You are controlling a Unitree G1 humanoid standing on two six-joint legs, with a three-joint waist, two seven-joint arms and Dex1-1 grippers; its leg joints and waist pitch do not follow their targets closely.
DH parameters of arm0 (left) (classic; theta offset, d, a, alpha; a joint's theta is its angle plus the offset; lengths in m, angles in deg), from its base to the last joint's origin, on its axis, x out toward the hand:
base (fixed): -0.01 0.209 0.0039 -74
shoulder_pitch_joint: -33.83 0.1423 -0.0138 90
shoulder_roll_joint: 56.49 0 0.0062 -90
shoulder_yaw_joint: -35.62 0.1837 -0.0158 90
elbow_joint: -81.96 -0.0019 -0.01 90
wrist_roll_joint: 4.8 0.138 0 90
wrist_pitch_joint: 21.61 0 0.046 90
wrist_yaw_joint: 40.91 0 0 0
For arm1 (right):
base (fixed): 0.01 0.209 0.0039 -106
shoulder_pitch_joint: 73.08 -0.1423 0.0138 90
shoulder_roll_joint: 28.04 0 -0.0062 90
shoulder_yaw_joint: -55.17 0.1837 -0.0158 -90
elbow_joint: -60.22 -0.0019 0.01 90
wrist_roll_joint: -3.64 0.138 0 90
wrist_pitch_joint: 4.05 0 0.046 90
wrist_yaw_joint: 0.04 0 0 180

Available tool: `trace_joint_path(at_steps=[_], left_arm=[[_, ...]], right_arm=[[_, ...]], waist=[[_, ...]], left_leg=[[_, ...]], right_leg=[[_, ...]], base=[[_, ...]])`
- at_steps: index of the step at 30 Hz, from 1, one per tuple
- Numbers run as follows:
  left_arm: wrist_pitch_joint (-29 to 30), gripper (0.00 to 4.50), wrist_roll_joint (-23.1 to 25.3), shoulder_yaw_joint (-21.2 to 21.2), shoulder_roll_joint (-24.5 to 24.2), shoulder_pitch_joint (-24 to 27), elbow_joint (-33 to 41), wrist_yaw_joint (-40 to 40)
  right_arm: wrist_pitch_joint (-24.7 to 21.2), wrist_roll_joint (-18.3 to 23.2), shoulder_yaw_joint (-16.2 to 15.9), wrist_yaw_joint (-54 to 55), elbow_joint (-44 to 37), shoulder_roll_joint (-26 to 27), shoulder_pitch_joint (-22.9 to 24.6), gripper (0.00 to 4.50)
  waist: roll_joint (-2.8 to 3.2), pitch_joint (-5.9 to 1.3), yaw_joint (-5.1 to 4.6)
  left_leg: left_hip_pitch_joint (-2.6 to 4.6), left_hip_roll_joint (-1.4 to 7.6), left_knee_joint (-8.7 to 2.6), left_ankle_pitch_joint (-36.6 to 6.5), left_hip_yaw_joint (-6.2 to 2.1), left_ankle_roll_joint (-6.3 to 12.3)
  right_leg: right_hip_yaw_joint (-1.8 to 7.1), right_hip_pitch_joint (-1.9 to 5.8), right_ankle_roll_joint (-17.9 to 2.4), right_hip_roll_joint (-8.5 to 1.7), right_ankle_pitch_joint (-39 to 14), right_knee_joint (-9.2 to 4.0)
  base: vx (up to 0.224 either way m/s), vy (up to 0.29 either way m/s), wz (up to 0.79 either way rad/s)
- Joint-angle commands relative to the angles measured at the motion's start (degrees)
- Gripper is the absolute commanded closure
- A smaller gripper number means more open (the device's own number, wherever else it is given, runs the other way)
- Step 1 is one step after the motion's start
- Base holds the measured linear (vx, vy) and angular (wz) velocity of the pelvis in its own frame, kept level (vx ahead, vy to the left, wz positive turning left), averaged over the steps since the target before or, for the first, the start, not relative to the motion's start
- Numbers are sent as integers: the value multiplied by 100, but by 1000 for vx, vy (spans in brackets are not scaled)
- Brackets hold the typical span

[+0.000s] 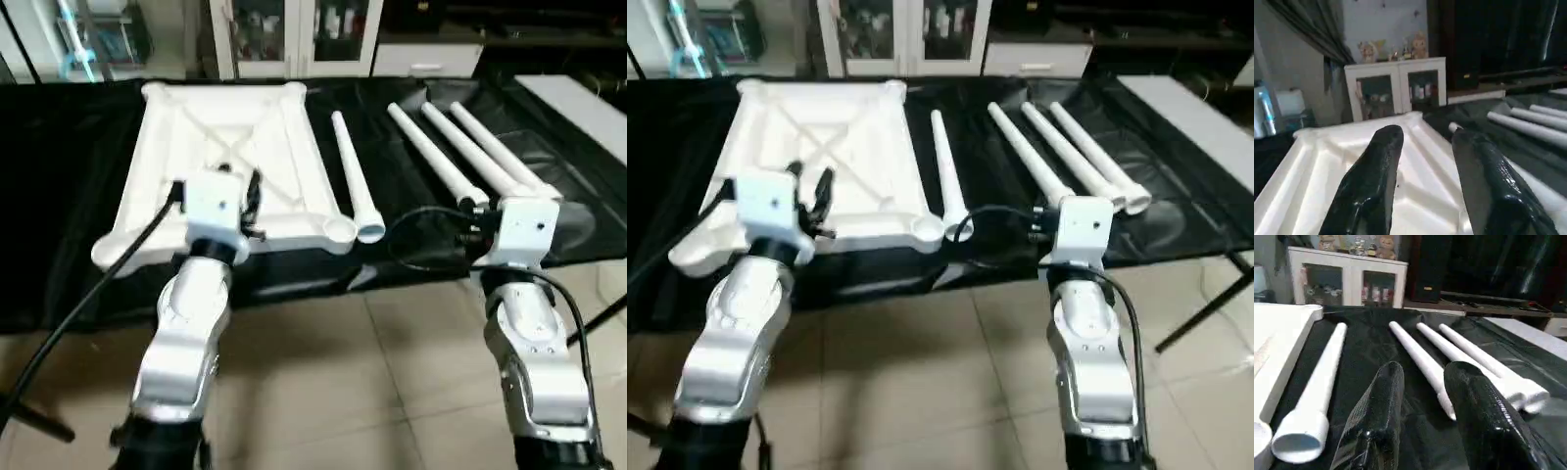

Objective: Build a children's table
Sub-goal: Move to table

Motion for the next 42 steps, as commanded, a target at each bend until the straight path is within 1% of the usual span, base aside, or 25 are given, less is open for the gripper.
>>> trace_joint_path(at_steps=[1,5,6,7,8,10,11,12,13,14,15,18,19,20,21,24,26,27,28,29,32,36,40,41,42], left_arm=[[5,250,-42,6,8,22,-114,-28],[-47,250,-4,-45,-84,93,-204,-22],[-49,250,15,-50,-106,130,-205,-25],[-55,250,50,-55,-137,196,-193,-19],[-64,250,86,-51,-175,283,-171,-25],[-88,250,121,-47,-238,448,-125,-67],[-112,250,119,-48,-262,535,-104,-85],[-117,250,118,-49,-267,555,-99,-89],[-162,250,107,-51,-300,690,-75,-116],[-183,250,70,-92,-344,888,-23,-154],[-197,250,12,-131,-372,1043,25,-189],[-195,250,-74,-188,-365,1185,92,-197],[-139,250,-153,-257,-251,1112,102,-130],[-139,250,-153,-257,-251,1112,102,-130],[-131,250,-199,-333,-149,1046,53,-41],[-231,250,-228,-288,-84,871,-106,-14],[-302,250,-167,-208,-89,686,-287,7],[-357,250,-140,-194,-114,623,-387,-5],[-504,250,7,-154,-153,560,-506,61],[-500,250,14,-156,-140,543,-519,78],[-439,250,73,-186,-13,436,-636,199],[-417,250,96,-100,36,610,-515,211],[-341,250,116,-71,42,757,-284,274],[-354,250,115,-48,80,783,-254,297],[-447,250,79,-21,118,819,-317,281]], right_arm=[[-31,79,-9,-196,-43,-56,-81,295],[-1,23,-86,-282,-41,-190,-116,295],[15,-7,-104,-288,-30,-226,-119,295],[29,-43,-114,-276,-15,-250,-125,295],[41,-36,-107,-284,10,-257,-140,295],[75,-74,-97,-261,72,-274,-184,295],[64,-27,-74,-297,92,-259,-201,295],[61,-15,-68,-306,97,-255,-205,295],[71,-5,-65,-335,116,-258,-212,295],[89,5,-67,-354,143,-254,-203,295],[123,0,-82,-363,160,-267,-183,295],[202,-3,-91,-352,170,-276,-117,295],[301,151,-24,-439,243,-290,-72,295],[301,151,-24,-439,243,-290,-72,295],[219,125,-40,-473,327,-357,-74,295],[312,-144,-105,-382,380,-453,-92,295],[373,-291,-122,-274,432,-459,-111,295],[417,-368,-159,-196,464,-426,-98,295],[610,-459,-184,60,522,-249,-23,295],[596,-452,-178,83,521,-225,-13,295],[404,-141,-183,35,439,33,198,295],[315,335,-246,-395,165,147,605,295],[205,572,-112,-479,31,195,670,295],[208,495,-120,-552,23,88,624,295],[308,484,-108,-642,66,21,597,295]], waist=[[9,-482,80],[-49,-521,221],[150,-537,146],[290,-614,-108],[264,-664,-347],[144,-542,-312],[34,-554,-331],[-272,-448,-208],[-577,-464,-20],[-325,-389,122],[-380,-336,54],[159,-356,96],[477,-351,-26],[581,-270,-152],[499,-493,-231],[325,-523,-60],[136,-571,45],[-285,-616,3],[-210,-574,216],[-169,-601,237],[102,-513,-20],[151,-485,-159],[50,-623,-161],[-127,-634,-121],[-436,-634,85]], left_leg=[[-33,-137,-278,-637,67,978],[-752,-437,220,588,-165,2480],[-541,-372,195,1392,-338,2785],[588,-156,206,2307,-1043,3537],[1139,162,217,2827,-1558,4126],[921,444,39,3604,-2041,4047],[765,102,8,2904,-2018,3056],[316,-812,168,1420,-1547,1620],[-424,-1156,532,379,-1066,1396],[-674,-863,1150,-721,-716,1437],[-667,-629,1230,-387,-600,993],[-707,-83,668,203,-517,955],[-5,236,59,-383,-619,500],[82,436,-272,-1348,-921,661],[536,747,-301,-2376,-1277,865],[282,362,55,1756,-907,1266],[149,-53,403,4467,-468,1021],[-191,-497,507,3165,-321,903],[-421,-306,668,1222,-474,908],[-482,-149,558,794,-554,806],[-250,320,-6,169,-738,304],[-56,1014,-405,-109,-1198,1327],[-68,531,-82,1276,-1139,2865],[-469,-4,312,997,-742,2796],[-837,-632,1474,-716,-93,1918]], right_leg=[[131,563,-1548,-68,-232,-226],[-51,1092,-1272,-337,247,-334],[-364,960,-999,-186,219,-264],[-751,65,-500,322,-414,313],[-698,-562,-66,291,-1320,694],[-253,-846,448,-106,-1479,1056],[65,-870,301,-197,-683,958],[464,-303,276,-278,185,148],[720,450,867,-480,388,-41],[807,758,931,-1145,1456,-217],[189,641,1169,-1124,1490,-241],[-534,937,4,-1330,-1318,-770],[-658,684,-357,-485,-2004,-512],[-772,519,-389,-105,-1867,40],[-471,-121,-280,38,-1339,842],[-292,-600,488,-25,81,981],[-64,-643,302,-208,2158,343],[268,-268,367,-469,3071,48],[680,-25,-412,-1178,3932,37],[650,98,-720,-1245,4062,85],[-43,-193,-1483,-246,1118,249],[-244,-678,-204,-126,-930,902],[-72,-572,-1402,-243,-284,641],[59,-217,-2732,-447,754,199],[145,36,-3262,-571,563,-262]], base=[[126,25,5],[145,21,22],[149,49,68],[255,-22,71],[255,-22,71],[268,-193,32],[196,-205,23],[-49,-134,52],[-23,-48,91],[-23,-48,91],[126,7,66],[122,28,44],[100,98,39],[100,98,39],[133,131,16],[154,113,15],[100,55,7],[0,0,0],[0,0,0],[0,0,0],[0,0,0],[-30,-52,13],[-52,-174,-3],[-70,-238,-10],[-74,-248,2]])
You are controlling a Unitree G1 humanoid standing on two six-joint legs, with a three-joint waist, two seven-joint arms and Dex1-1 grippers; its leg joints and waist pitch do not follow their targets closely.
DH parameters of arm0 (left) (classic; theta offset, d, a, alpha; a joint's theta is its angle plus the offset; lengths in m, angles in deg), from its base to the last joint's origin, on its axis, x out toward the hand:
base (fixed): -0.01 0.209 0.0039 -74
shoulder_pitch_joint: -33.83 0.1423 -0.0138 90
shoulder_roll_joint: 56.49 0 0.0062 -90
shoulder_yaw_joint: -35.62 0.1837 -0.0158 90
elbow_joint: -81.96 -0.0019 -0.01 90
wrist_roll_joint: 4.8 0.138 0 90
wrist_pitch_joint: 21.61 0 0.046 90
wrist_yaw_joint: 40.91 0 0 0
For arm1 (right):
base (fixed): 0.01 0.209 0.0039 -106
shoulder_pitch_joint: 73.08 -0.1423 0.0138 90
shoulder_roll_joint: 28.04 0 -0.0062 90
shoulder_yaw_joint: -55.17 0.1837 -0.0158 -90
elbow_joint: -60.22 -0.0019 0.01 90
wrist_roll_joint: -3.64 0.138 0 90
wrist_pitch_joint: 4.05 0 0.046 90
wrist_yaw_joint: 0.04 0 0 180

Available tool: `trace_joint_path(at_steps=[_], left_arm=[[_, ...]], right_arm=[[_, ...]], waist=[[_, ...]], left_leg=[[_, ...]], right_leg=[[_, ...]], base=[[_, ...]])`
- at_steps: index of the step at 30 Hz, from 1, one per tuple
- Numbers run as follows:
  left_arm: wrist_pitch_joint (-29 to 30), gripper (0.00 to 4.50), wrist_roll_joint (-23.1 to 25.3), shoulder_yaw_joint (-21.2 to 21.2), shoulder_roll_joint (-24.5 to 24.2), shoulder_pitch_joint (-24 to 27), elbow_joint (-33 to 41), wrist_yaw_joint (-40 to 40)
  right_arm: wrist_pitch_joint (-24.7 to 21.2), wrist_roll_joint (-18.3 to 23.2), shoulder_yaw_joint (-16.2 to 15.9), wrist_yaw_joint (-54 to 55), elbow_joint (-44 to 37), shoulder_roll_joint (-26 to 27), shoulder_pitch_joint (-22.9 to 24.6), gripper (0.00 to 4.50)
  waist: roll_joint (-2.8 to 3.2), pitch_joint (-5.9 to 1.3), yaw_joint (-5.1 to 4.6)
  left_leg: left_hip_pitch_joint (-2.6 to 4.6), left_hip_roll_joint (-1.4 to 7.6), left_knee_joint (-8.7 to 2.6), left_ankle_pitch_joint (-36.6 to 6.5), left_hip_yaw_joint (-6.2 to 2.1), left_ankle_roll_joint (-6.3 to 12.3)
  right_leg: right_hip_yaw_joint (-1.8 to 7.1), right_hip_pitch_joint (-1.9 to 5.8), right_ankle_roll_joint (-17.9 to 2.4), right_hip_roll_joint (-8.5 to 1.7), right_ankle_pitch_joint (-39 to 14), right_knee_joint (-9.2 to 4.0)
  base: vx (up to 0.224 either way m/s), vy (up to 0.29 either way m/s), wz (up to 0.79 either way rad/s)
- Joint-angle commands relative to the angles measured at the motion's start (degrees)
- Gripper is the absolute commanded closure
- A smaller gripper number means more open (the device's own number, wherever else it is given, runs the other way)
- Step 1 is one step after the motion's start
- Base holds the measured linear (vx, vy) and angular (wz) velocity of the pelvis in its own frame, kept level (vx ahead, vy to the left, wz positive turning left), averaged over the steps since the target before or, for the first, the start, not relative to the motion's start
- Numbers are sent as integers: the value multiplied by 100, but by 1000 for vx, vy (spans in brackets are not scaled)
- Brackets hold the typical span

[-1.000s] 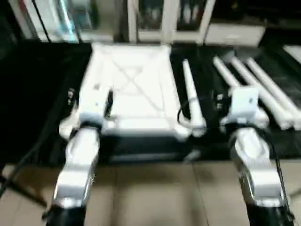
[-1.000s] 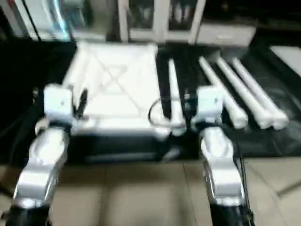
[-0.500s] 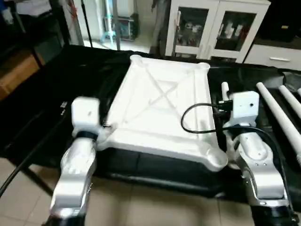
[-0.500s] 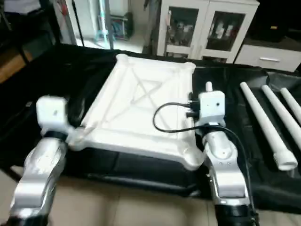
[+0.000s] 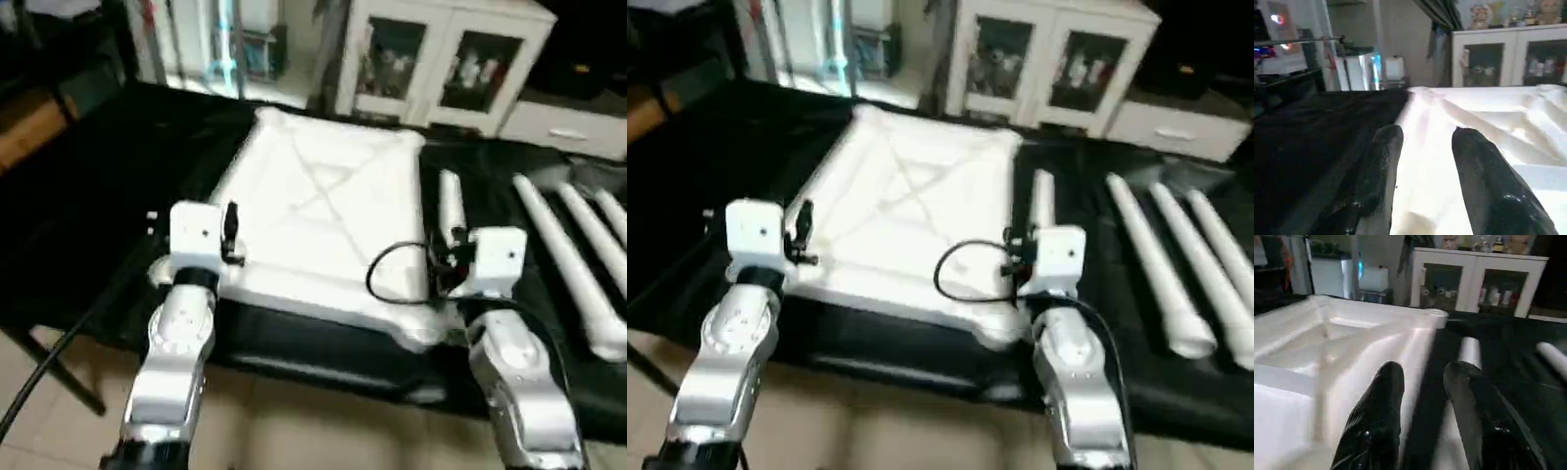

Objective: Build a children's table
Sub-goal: Move to table

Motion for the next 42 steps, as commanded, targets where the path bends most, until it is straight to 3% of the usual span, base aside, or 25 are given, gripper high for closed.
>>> trace_joint_path(at_steps=[1,4,5,6,7,8,9,10,11,12,14,15,16,18,23,28,30,31,32,35,36,37,39,41,42], left_arm=[[-126,250,-31,131,101,41,76,4],[-221,250,111,316,-3,176,54,-121],[-219,250,95,325,-16,245,71,-167],[-122,250,-9,260,-18,241,80,-229],[-122,250,-9,260,-18,241,80,-229],[-129,250,-85,188,-8,217,104,-236],[-46,250,-22,167,-51,156,87,-204],[-69,250,24,175,-93,105,67,-209],[-69,250,24,175,-93,105,67,-209],[-140,250,-4,174,-81,80,89,-202],[-115,250,52,274,-125,123,176,-247],[-100,250,138,324,-147,159,218,-241],[-100,250,109,328,-122,203,258,-256],[-56,250,189,331,-116,228,296,-197],[-133,250,164,325,-134,196,312,-270],[-128,250,101,331,-199,184,384,-334],[-123,250,124,326,-222,173,380,-334],[-116,250,120,316,-221,160,375,-335],[-111,250,115,307,-218,151,372,-337],[-114,250,116,294,-210,125,346,-345],[-115,250,116,292,-212,123,342,-345],[-119,250,121,285,-221,119,335,-345],[-118,250,120,275,-231,115,340,-341],[-113,250,117,273,-235,113,345,-339],[-113,250,118,272,-237,113,347,-338]], right_arm=[[85,13,155,-172,-40,-131,-79,295],[58,-117,186,-108,35,-227,-74,295],[54,-83,197,-116,-16,-250,-38,295],[20,-11,243,-84,-38,-218,-41,295],[20,-11,243,-84,-38,-218,-41,295],[0,65,285,-56,-47,-185,-47,295],[-13,73,286,-31,-53,-172,-65,295],[-19,64,270,-13,-76,-159,-80,295],[-19,64,270,-13,-76,-159,-80,295],[-22,64,246,-26,-126,-139,-87,295],[-21,58,205,-48,-179,-106,-59,295],[-18,64,197,-57,-182,-93,-34,295],[-32,75,176,-72,-184,-74,-7,295],[-47,82,137,-98,-210,-60,30,295],[-109,139,98,-110,-250,-27,37,295],[-92,174,204,-87,-156,5,-121,295],[-102,182,237,-82,-105,-8,-188,295],[-98,183,238,-93,-91,-23,-214,295],[-95,183,237,-101,-82,-36,-234,295],[-91,172,241,-113,-26,-100,-323,295],[-80,160,233,-122,-18,-116,-334,295],[-79,137,215,-143,-5,-146,-363,295],[-76,127,208,-167,17,-172,-398,295],[-68,133,215,-182,31,-172,-409,295],[-69,127,215,-188,38,-173,-414,295]], waist=[[-175,-256,201],[-117,-207,145],[131,-190,124],[344,-239,5],[403,-365,-20],[353,-298,10],[299,-297,-19],[56,-310,87],[-74,-396,118],[-119,-268,398],[-107,-276,502],[-7,-252,541],[77,-160,460],[192,-189,192],[307,-158,134],[227,-100,23],[267,-79,-68],[320,-61,-196],[255,-33,-240],[306,55,-265],[295,75,-272],[224,-31,-306],[62,-205,-168],[72,-220,-111],[113,-235,-119]], left_leg=[[-202,-238,806,-1017,407,252],[13,-139,556,-1330,405,45],[233,146,30,-1030,301,262],[470,1482,-885,-424,-572,777],[636,1895,-980,-91,-738,1028],[569,1393,-823,487,-361,1314],[557,1201,-750,659,-239,1589],[307,334,-309,618,170,1346],[121,98,-181,483,231,1081],[-116,267,48,-262,112,483],[-213,277,193,-453,-53,52],[-194,297,146,-363,-90,-8],[-21,358,-457,-93,-48,77],[305,399,-828,-444,44,357],[422,465,-1067,-2225,115,-963],[518,384,-1114,-3621,142,-1087],[710,363,-1124,-4089,153,-904],[1131,449,-1087,-4384,283,-1006],[1145,483,-1105,-4439,265,-1024],[1076,725,-1423,-4895,364,-1073],[699,495,-1436,-4743,329,-776],[714,381,-1246,-4270,363,-657],[292,167,-906,-1632,420,-262],[305,126,-901,-867,385,49],[461,141,-971,-583,389,224]], right_leg=[[376,409,-2784,-699,155,-1042],[299,387,-1806,-666,-1162,-1242],[119,372,-749,-524,-1886,-1437],[-289,213,474,-170,-1401,-742],[-276,-12,736,-217,-1216,-33],[-164,-326,700,-192,-658,379],[-36,-340,607,-211,-276,348],[423,-70,776,-544,665,-469],[602,193,982,-702,936,-532],[949,299,1339,-1503,-366,-965],[1117,425,1081,-1645,-1665,-1031],[1103,394,739,-1613,-1770,-1060],[645,277,-216,-953,-1819,-980],[214,137,-520,-206,-932,-656],[289,126,-108,-280,-353,-795],[228,156,404,-367,-2132,-1040],[83,236,356,-332,-2856,-1200],[63,44,262,-171,-2853,-1256],[-36,64,219,-132,-2555,-1187],[-149,171,127,-189,-1566,-809],[-165,529,402,-312,-2161,-1004],[-60,593,457,-457,-2541,-1096],[322,952,574,-789,-3652,-1343],[333,918,-14,-642,-2960,-1277],[244,834,-535,-463,-2088,-1166]], base=[[-75,-218,6],[-77,-194,8],[-81,-167,13],[-89,-158,8],[-76,-133,5],[-76,-133,5],[-67,-114,11],[-59,-146,3],[-59,-146,3],[-96,-136,-10],[-110,-82,-14],[-74,-12,-9],[-75,76,0],[-70,86,1],[-53,97,11],[-8,12,2],[0,0,0],[28,-32,-21],[28,-32,-21],[40,-24,-65],[20,-59,-61],[45,-66,-36],[67,-59,-29],[104,-60,-8],[133,-69,10]])
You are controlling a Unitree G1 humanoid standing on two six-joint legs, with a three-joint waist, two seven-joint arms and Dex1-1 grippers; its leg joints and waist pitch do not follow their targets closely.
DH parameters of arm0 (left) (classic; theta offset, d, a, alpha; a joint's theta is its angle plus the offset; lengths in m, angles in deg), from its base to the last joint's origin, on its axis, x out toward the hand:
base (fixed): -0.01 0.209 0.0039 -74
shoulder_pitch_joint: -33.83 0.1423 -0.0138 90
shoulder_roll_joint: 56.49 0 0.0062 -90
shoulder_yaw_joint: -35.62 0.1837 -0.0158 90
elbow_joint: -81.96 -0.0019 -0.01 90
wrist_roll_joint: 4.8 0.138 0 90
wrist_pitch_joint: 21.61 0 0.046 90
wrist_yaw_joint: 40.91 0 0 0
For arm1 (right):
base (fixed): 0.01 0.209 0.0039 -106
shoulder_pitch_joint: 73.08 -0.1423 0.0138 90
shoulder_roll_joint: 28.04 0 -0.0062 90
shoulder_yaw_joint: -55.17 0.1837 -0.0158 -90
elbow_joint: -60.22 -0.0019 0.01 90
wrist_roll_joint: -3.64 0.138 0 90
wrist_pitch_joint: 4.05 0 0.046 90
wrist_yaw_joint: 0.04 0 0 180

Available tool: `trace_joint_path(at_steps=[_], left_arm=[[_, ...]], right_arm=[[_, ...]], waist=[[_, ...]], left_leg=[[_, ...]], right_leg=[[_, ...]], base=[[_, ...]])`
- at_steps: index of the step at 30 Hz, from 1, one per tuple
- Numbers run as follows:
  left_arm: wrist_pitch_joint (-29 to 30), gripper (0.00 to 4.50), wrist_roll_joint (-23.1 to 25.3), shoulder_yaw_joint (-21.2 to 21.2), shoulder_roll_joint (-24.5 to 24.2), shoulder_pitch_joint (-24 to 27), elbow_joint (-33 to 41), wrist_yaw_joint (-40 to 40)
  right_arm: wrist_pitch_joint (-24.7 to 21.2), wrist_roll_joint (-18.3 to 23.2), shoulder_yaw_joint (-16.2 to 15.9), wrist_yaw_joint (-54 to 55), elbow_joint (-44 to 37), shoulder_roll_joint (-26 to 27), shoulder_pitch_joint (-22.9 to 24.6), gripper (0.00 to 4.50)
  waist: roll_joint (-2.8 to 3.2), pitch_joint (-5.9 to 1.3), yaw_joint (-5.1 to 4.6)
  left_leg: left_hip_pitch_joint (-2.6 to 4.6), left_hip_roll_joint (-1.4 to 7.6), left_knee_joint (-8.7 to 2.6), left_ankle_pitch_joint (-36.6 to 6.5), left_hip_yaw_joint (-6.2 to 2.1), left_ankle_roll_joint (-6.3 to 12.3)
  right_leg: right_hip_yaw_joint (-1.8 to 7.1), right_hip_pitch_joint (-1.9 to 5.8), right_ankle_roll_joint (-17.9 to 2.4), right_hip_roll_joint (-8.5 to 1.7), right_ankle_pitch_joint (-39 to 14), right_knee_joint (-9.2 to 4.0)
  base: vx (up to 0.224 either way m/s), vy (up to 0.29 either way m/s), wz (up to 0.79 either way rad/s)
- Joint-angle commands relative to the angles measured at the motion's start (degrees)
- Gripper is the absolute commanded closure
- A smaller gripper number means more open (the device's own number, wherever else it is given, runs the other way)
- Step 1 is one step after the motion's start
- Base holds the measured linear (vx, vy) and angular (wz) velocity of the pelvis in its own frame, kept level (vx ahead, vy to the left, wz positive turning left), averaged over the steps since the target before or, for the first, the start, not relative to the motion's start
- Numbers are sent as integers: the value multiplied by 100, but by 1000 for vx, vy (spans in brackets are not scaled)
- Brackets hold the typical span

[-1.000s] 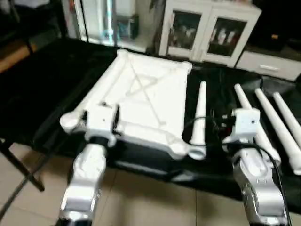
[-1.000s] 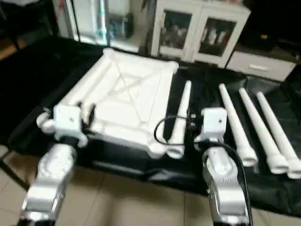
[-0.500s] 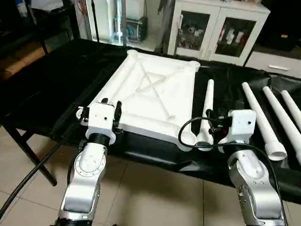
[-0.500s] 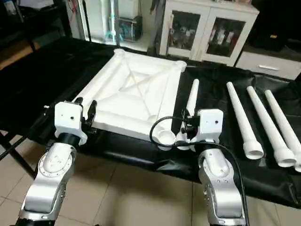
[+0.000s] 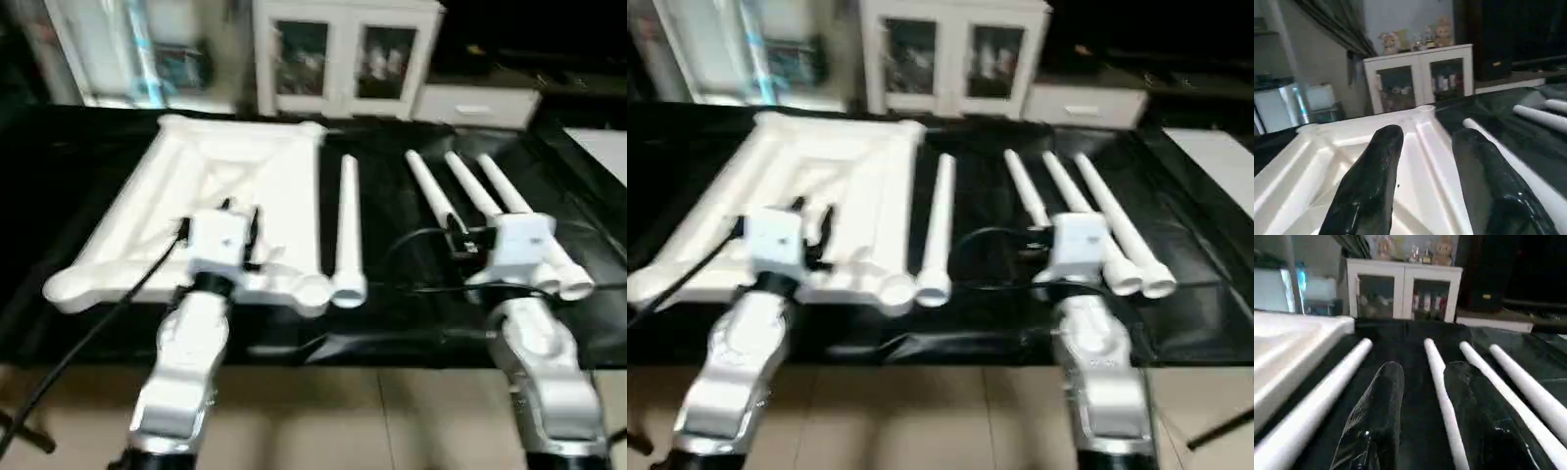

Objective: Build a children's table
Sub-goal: Move to table

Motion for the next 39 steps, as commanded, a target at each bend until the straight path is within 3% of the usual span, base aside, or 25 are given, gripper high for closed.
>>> trace_joint_path(at_steps=[1,2,4,5,7,9,10,11,12,13,14,15,16,17,18,19,20,21,22,23,24,25,28,33,39], left_arm=[[32,250,7,-121,-68,23,48,10],[33,250,13,-121,-71,26,52,12],[36,250,26,-126,-78,30,61,12],[36,250,31,-129,-79,30,65,15],[48,250,49,-136,-92,25,71,20],[61,250,50,-149,-111,15,75,17],[65,250,50,-149,-115,14,76,18],[50,250,42,-153,-125,32,87,3],[26,250,-28,-170,-112,59,103,-39],[42,250,-73,-175,-110,80,117,-80],[51,250,-121,-177,-112,101,124,-128],[59,250,-142,-176,-114,109,125,-150],[-25,250,-180,-173,-163,139,88,-233],[-77,250,-196,-173,-180,149,75,-263],[-102,250,-196,-171,-195,153,68,-280],[-175,250,-178,-169,-267,163,40,-334],[-174,250,-248,-186,-316,161,20,-440],[-174,250,-248,-186,-316,161,20,-440],[-159,245,-234,-174,-368,147,9,-480],[-159,245,-233,-179,-382,147,8,-499],[-157,245,-233,-183,-389,147,7,-510],[-150,244,-220,-197,-410,132,4,-530],[-182,244,-294,-201,-413,77,-49,-642],[-151,244,-471,47,-570,-106,-157,-1113],[95,244,-779,321,-972,-282,-171,-2198]], right_arm=[[-15,-35,-117,-72,17,38,-157,295],[-19,-41,-124,-74,24,37,-157,295],[-22,-41,-144,-70,30,34,-151,295],[-23,-36,-161,-65,32,24,-146,295],[-34,-23,-177,-63,34,17,-153,295],[-70,-11,-176,-82,42,26,-176,295],[-82,-7,-174,-90,43,28,-180,295],[-162,16,-180,-110,29,30,-185,295],[-282,11,-206,-117,2,15,-191,295],[-403,-62,-262,-92,-28,-26,-197,295],[-565,-98,-316,-91,-57,-56,-207,295],[-640,-115,-342,-91,-70,-70,-213,295],[-1054,-49,-392,-133,-162,-98,-241,295],[-1159,22,-379,-150,-180,-81,-253,295],[-1209,47,-372,-150,-191,-74,-260,295],[-1408,112,-344,-126,-218,-50,-290,295],[-1552,133,-326,-115,-211,-53,-322,295],[-1552,133,-326,-115,-211,-53,-322,295],[-1633,142,-305,-116,-196,-67,-348,277],[-1709,114,-299,-80,-198,-83,-364,277],[-1753,99,-294,-60,-198,-92,-373,277],[-1987,165,-205,1,-196,-98,-408,250],[-2428,276,-75,73,-201,-122,-481,242],[-3193,403,-77,-201,68,-275,-815,201],[-3638,456,-444,-551,641,-434,-1382,166]], waist=[[-81,-378,157],[-44,-407,142],[-9,-500,155],[4,-517,166],[-50,-493,204],[-187,-444,298],[-233,-440,402],[-203,-422,537],[-70,-476,536],[77,-564,356],[14,-699,-75],[61,-658,-41],[-164,-482,23],[-658,-615,187],[-563,-498,457],[-655,-443,418],[-382,-420,296],[-382,-420,296],[-155,-488,210],[-126,-469,127],[-117,-391,108],[-170,-317,126],[-166,-184,145],[-142,-209,120],[-179,-283,96]], left_leg=[[-185,-55,-452,-382,111,1025],[24,-24,-473,-151,89,1332],[56,-88,-391,924,7,1951],[349,-97,-277,2083,-159,2538],[409,-163,-170,2539,-240,2697],[58,-505,1,2391,-136,2559],[-299,-668,142,1860,-32,2322],[-496,-554,218,1534,-53,1932],[-168,-350,137,2399,-169,1604],[595,-43,166,3858,-534,1821],[1592,807,280,7630,-1378,2757],[1456,733,373,8597,-1415,2856],[568,-82,492,7577,-903,1960],[-255,-829,592,4132,-415,1391],[-550,-459,785,1351,-447,870],[-454,-387,573,948,-423,620],[-439,-339,-6,1190,-335,139],[-439,-339,-6,1190,-335,139],[-163,-209,-115,2282,-246,305],[-106,-159,-111,2775,-276,409],[-171,-76,-137,2622,-272,452],[-175,-1,-208,1138,-211,502],[-84,112,-358,-1671,-96,171],[-250,108,-421,-1962,-56,-163],[-393,79,-349,-1191,21,-152]], right_leg=[[224,370,-1308,-133,-1897,-452],[155,269,-1784,-23,-989,-305],[88,343,-2060,65,105,-106],[10,119,-1850,167,605,88],[66,91,-1588,180,782,161],[313,453,-1504,218,1213,170],[602,813,-1805,160,1707,149],[805,1007,-2121,104,2505,165],[636,765,-1912,488,3479,487],[301,-42,-1383,698,3124,912],[226,-1211,71,39,94,989],[270,-1349,438,-186,112,990],[483,-1072,95,-350,2061,447],[843,97,183,-171,4169,377],[1220,275,-719,-885,6215,175],[950,170,-840,-739,6722,187],[485,156,-1070,-198,5523,208],[485,156,-1070,-198,5523,208],[361,-36,-1454,141,3458,208],[300,-119,-1560,210,2755,193],[266,-133,-1495,124,1381,54],[292,-168,-1355,63,32,-57],[303,-312,-994,-3,-2060,-280],[299,-264,-421,-46,-2488,-300],[360,-277,-708,-65,-1892,-246]], base=[[163,-60,25],[163,-60,25],[200,-20,17],[212,-7,13],[218,-16,17],[205,8,19],[170,46,29],[170,46,29],[162,27,39],[130,-64,9],[130,-64,9],[-26,-142,-38],[-215,-85,-29],[-215,-85,-29],[-148,43,22],[-51,32,20],[-51,32,20],[-86,-24,-9],[-58,-7,4],[-58,-7,4],[-86,4,6],[-157,15,9],[-133,2,22],[-91,-9,11],[-23,-2,1]])
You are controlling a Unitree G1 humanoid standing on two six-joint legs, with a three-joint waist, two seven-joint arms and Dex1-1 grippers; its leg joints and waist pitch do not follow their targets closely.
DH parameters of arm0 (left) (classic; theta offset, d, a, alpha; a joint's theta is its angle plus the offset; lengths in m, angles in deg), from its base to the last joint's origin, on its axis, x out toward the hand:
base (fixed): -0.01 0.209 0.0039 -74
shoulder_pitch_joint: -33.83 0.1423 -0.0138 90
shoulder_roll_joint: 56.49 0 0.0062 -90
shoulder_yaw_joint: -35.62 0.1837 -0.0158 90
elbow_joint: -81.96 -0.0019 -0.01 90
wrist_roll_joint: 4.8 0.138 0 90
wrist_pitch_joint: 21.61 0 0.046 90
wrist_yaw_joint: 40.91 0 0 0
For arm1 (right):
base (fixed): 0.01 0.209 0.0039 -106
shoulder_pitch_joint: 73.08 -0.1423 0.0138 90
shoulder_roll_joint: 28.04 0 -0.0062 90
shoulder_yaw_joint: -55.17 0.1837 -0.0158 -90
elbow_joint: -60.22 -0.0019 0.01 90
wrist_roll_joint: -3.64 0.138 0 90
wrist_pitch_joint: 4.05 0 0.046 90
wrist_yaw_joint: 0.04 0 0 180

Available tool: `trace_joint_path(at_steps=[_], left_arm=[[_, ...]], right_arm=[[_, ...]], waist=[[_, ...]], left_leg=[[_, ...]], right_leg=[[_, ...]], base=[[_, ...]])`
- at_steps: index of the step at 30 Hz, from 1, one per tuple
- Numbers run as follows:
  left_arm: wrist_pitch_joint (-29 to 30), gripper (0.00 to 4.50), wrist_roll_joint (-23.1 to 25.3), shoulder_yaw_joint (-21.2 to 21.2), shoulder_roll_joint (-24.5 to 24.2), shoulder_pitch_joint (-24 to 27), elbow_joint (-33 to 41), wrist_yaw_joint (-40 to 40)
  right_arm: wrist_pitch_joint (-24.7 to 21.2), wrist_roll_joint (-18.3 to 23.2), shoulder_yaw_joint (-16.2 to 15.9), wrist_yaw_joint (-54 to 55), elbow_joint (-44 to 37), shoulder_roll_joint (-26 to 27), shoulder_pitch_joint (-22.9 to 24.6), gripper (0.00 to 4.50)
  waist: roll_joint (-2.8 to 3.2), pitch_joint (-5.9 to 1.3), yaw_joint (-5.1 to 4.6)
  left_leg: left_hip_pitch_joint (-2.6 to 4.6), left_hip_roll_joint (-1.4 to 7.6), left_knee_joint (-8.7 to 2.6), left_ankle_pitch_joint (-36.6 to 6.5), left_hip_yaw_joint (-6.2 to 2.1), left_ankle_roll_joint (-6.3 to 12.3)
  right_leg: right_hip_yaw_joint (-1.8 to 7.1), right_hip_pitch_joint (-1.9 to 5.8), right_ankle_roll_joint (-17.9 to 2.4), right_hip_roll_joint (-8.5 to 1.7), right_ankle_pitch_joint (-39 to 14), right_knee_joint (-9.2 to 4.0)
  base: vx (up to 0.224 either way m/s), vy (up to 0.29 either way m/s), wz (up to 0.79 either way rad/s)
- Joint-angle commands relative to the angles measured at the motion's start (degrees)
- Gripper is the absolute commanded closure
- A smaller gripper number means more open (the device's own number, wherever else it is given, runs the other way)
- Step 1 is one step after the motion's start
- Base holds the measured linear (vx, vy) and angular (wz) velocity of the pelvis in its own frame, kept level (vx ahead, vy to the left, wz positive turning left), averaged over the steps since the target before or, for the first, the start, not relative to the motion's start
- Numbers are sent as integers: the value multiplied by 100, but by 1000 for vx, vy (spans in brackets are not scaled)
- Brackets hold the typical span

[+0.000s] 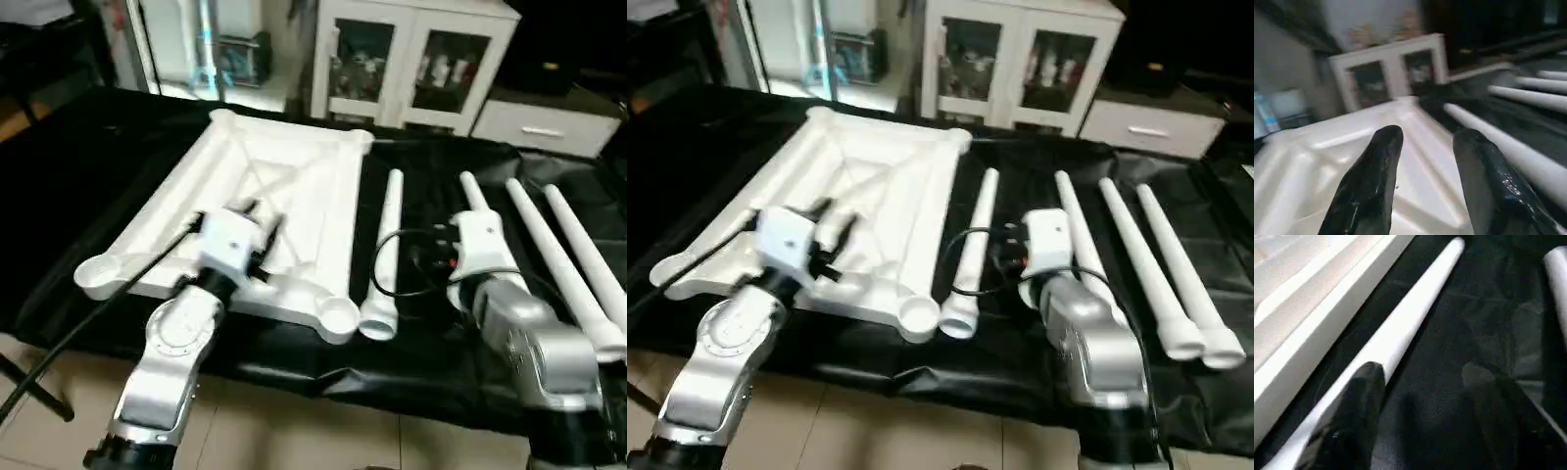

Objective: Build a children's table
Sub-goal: Move to table, then pick table leg

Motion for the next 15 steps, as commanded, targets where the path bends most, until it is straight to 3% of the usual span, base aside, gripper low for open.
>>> trace_joint_path(at_steps=[1,2,3,4,6,8,9,13,14,15], left_arm=[[233,244,-173,130,-253,-78,40,-594],[240,244,-181,135,-267,-80,42,-616],[370,244,-345,229,-548,-63,129,-1053],[537,244,-510,319,-836,4,285,-1472],[639,244,-573,366,-977,42,378,-1665],[797,244,-569,448,-1256,104,540,-1950],[800,244,-504,491,-1397,114,619,-2071],[791,244,-497,484,-1456,95,712,-2121],[1005,244,-698,458,-1474,79,834,-2200],[1130,227,-810,450,-1483,72,899,-2240]], right_arm=[[-290,123,-116,-124,247,-19,-278,166],[-303,126,-118,-129,258,-18,-291,166],[-495,150,-170,-202,443,11,-512,166],[-590,162,-213,-267,593,39,-688,166],[-619,179,-226,-303,670,56,-770,166],[-711,252,-206,-381,894,116,-980,166],[-807,223,-258,-412,1111,119,-1143,166],[-1007,162,-357,-402,1435,112,-1337,166],[-1210,100,-455,-383,1685,83,-1468,166],[-1297,71,-489,-370,1791,71,-1520,166]], waist=[[-23,-320,16],[-6,-341,26],[-42,-375,37],[-35,-381,36],[13,-397,63],[-62,-410,75],[-92,-395,74],[-63,-363,90],[-186,-363,78],[-138,-360,98]], left_leg=[[-198,47,-612,-1062,72,113],[-196,41,-596,-948,70,115],[-210,40,-573,-638,94,150],[-234,52,-571,-328,122,199],[-242,61,-564,-59,140,216],[-254,66,-556,216,172,287],[-244,78,-569,205,182,328],[-207,122,-600,-2,205,144],[-215,128,-600,-44,224,134],[-205,127,-616,-131,220,45]], right_leg=[[83,244,-644,-90,-2417,-410],[89,240,-679,-100,-2331,-375],[91,240,-766,-87,-2022,-341],[88,226,-895,-66,-1648,-307],[82,240,-1085,-61,-1171,-238],[83,262,-1216,-45,-766,-201],[81,256,-1302,-48,-775,-195],[69,242,-1310,-42,-1004,-208],[66,246,-1271,-36,-1077,-228],[68,244,-1232,-50,-1239,-209]], base=[[0,0,0],[0,0,0],[4,-52,3],[0,0,0],[0,0,0],[0,0,0],[0,0,0],[0,0,0],[0,0,0],[0,0,0]])
